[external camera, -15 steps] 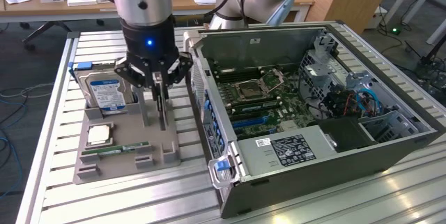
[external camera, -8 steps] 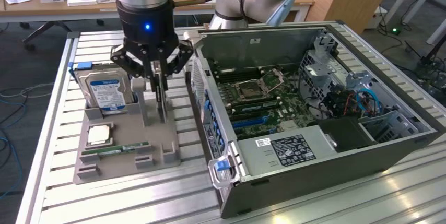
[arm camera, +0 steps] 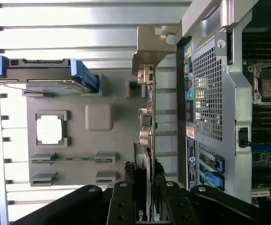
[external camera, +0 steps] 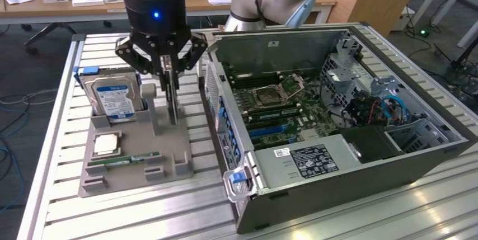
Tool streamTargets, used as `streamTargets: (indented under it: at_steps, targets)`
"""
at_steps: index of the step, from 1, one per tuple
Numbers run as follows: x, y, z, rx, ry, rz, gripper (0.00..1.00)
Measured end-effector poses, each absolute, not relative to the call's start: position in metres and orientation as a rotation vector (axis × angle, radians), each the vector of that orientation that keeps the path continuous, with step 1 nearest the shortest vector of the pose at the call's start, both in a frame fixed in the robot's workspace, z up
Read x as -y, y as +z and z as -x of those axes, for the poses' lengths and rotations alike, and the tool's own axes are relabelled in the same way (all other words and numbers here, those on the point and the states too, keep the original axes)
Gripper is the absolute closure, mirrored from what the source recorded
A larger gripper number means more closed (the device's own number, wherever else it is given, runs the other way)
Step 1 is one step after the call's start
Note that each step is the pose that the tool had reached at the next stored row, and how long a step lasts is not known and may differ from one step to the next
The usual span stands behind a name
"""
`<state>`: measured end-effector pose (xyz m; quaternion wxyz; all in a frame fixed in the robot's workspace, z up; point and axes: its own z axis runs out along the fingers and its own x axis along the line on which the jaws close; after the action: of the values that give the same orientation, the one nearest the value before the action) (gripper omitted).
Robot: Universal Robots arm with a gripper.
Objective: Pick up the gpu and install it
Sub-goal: 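Pick up the gpu and move the gpu toward the slot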
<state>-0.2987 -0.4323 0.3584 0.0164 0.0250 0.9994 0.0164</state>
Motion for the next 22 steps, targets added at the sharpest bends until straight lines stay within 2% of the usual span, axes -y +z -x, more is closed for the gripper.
streamTargets:
  at_steps: [11,22]
  targets:
    - [0.432,0.395,0.299,-3.107,0.051,-0.078,0.74]
    - [0.432,0.417,0.299,-3.107,0.051,-0.078,0.74]
